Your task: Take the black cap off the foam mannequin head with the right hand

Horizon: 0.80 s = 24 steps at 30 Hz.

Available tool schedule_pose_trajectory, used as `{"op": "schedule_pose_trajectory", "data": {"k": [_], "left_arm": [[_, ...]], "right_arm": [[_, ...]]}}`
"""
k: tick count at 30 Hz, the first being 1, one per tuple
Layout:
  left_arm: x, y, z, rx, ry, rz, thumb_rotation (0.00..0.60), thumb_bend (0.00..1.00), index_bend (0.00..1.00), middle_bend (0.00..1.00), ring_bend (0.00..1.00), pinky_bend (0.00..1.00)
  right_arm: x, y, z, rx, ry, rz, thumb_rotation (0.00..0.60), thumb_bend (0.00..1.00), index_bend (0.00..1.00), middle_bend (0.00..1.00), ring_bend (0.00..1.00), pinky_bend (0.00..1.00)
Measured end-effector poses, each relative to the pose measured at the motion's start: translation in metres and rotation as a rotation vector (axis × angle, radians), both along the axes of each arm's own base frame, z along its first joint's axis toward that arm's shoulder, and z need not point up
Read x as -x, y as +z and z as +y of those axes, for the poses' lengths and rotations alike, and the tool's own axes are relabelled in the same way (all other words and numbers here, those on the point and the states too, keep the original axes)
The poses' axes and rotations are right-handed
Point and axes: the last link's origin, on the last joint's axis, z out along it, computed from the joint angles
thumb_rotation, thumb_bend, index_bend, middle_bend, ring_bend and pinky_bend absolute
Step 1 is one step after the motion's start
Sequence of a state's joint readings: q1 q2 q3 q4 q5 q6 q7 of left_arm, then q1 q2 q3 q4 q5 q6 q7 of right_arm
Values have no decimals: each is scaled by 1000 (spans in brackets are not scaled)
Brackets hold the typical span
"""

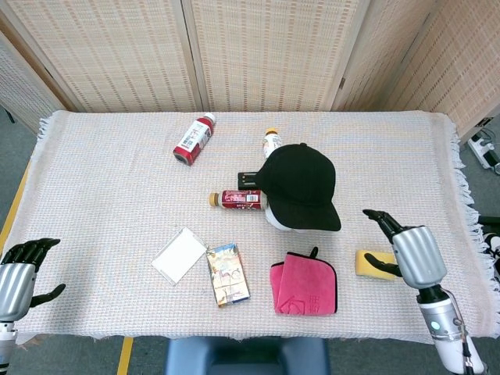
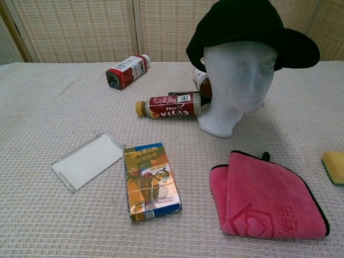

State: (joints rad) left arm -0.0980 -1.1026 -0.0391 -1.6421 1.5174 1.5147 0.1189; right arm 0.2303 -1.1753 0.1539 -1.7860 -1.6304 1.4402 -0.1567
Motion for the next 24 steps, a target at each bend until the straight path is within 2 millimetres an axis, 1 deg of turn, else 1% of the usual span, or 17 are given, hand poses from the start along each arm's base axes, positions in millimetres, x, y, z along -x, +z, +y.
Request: {"op": "schedule_pose_trajectory", "data": {"k": [3, 6, 11, 16, 18, 21, 24], "left_arm": [[2, 1, -1, -1, 9, -5, 600, 61, 258, 274, 232, 256], [3, 2, -2, 4, 20, -5, 600, 60, 262, 274, 234, 257], [6, 2, -1, 23, 37, -5, 600, 61, 277, 274, 237, 258], [7, 3, -1, 37, 43, -17, 600, 60, 286, 274, 240, 258], [8, 3, 0, 41, 46, -17, 600, 60, 287, 274, 241, 258], [8, 3, 0, 43, 45, -21, 600, 60, 288, 274, 242, 258], [9, 3, 1, 45, 47, -24, 600, 60, 289, 274, 242, 258]], "right_arm": [[-14, -12, -9, -7, 33, -37, 600, 50, 215, 332, 827, 916], [-26, -26, -16, -8, 57, -68, 600, 86, 265, 359, 838, 932], [-43, -48, -29, -7, 96, -113, 600, 193, 374, 411, 858, 963], [-55, -61, -41, 4, 117, -137, 600, 312, 450, 438, 867, 992], [-58, -63, -45, 14, 120, -152, 600, 366, 512, 469, 879, 999], [-62, -65, -50, 39, 127, -172, 600, 453, 637, 544, 909, 1000], [-65, -66, -56, 69, 134, -198, 600, 517, 729, 609, 935, 1000]]}}
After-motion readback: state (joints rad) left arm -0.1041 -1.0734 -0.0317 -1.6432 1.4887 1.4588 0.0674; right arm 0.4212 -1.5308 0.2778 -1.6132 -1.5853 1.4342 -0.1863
